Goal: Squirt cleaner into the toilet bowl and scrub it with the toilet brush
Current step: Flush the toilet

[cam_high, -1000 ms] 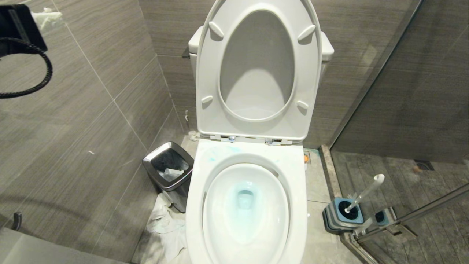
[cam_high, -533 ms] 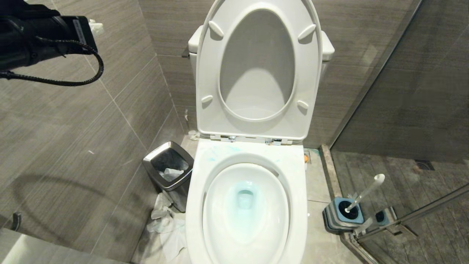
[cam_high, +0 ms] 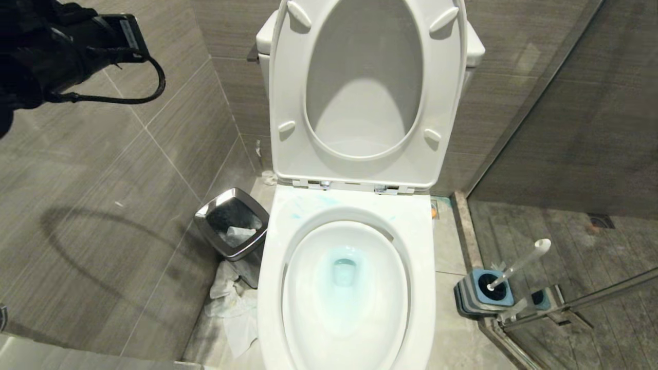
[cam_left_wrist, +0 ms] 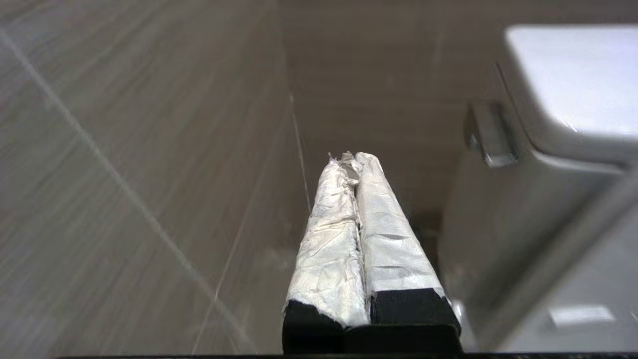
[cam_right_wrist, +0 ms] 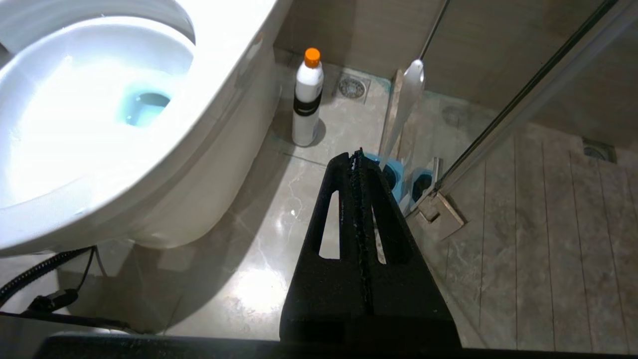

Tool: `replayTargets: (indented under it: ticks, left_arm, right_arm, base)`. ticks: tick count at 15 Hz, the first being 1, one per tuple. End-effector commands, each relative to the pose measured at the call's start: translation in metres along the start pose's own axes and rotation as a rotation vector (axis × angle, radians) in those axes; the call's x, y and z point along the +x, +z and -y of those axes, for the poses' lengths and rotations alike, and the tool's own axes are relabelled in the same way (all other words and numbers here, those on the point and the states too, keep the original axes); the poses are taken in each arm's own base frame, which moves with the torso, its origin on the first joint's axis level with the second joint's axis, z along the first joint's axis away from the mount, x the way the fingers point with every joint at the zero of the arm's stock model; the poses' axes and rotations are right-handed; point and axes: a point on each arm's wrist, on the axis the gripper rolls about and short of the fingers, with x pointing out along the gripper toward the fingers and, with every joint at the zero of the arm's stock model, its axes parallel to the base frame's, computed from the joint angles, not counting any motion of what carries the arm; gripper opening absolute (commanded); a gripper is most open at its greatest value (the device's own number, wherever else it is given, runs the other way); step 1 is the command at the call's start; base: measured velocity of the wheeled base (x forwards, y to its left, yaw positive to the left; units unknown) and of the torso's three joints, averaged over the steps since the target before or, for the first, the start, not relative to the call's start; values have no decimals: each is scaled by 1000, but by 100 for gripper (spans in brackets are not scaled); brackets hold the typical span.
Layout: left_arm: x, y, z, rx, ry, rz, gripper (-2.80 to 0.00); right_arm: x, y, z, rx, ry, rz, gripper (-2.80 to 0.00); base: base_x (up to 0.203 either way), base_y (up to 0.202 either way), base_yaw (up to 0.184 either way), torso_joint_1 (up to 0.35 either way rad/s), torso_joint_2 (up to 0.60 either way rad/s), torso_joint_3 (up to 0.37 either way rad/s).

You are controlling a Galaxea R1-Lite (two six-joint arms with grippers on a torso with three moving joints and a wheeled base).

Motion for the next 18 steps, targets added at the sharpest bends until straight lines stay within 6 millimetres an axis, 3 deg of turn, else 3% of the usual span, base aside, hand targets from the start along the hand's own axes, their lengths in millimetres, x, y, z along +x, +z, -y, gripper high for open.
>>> replayTargets:
  ticks: [1,6,13,18]
  left_arm:
    - [25,-9,3,-13,19,105,-280]
    - [40,0,11,-42,6,239,-280]
    - [37,4,25,-54,-28,264,-280]
    - [33,19,35,-79,-54,370,-280]
  right_arm:
    - [1,-3,0,0,2,-12,-280]
    - [1,-3,0,0,2,-12,-280]
    - [1,-3,0,0,2,-12,-280]
    - [1,-3,0,0,2,-12,-280]
  base:
    - [0,0,0,18,4,-190]
    - [0,0,0,-3,2,-197]
    - [0,0,0,2,2,-189]
    - [0,0,0,2,1,-24]
